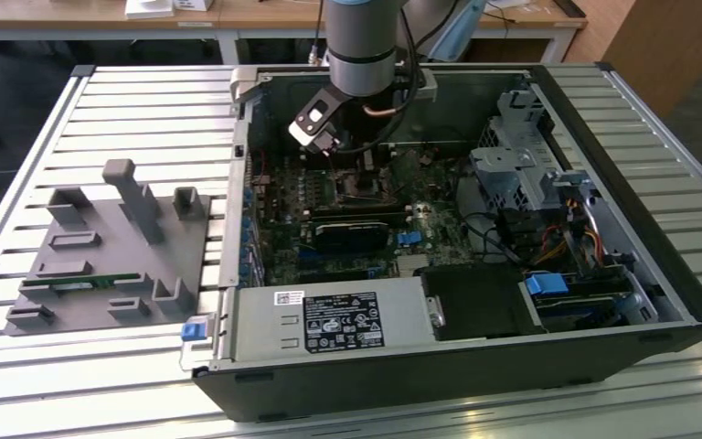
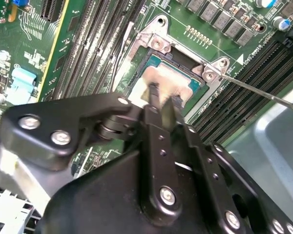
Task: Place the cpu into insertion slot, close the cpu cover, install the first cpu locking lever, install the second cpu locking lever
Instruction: 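Place the cpu into insertion slot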
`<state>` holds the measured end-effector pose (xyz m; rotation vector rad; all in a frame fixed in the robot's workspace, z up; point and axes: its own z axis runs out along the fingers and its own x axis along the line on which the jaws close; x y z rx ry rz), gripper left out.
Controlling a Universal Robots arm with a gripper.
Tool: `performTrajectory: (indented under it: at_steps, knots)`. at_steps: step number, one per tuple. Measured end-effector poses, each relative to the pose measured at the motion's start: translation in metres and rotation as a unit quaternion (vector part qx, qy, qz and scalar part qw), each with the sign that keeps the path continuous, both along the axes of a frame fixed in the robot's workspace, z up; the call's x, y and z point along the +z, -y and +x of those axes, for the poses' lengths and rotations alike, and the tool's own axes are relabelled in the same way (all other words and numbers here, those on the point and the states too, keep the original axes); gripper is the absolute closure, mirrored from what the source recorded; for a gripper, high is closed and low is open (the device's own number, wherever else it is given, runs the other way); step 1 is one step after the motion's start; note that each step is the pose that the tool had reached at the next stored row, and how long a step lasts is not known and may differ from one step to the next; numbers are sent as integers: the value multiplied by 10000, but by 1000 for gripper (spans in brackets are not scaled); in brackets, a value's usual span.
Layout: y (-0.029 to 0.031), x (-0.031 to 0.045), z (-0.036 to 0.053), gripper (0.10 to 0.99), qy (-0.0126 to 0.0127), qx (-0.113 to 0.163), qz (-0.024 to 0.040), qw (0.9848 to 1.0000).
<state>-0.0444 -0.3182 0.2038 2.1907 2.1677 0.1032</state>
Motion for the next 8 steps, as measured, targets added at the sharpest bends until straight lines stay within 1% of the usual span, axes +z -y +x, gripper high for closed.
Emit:
performTrajectory:
  at_steps: [1, 2, 4, 8]
  knots:
    - [0, 7, 0, 851, 0, 0, 0, 10000]
    - [0, 11, 0, 851, 0, 0, 0, 10000]
    - [0, 13, 0, 965, 1, 0, 1, 10000]
    - [0, 22, 0, 980, 0, 0, 0, 10000]
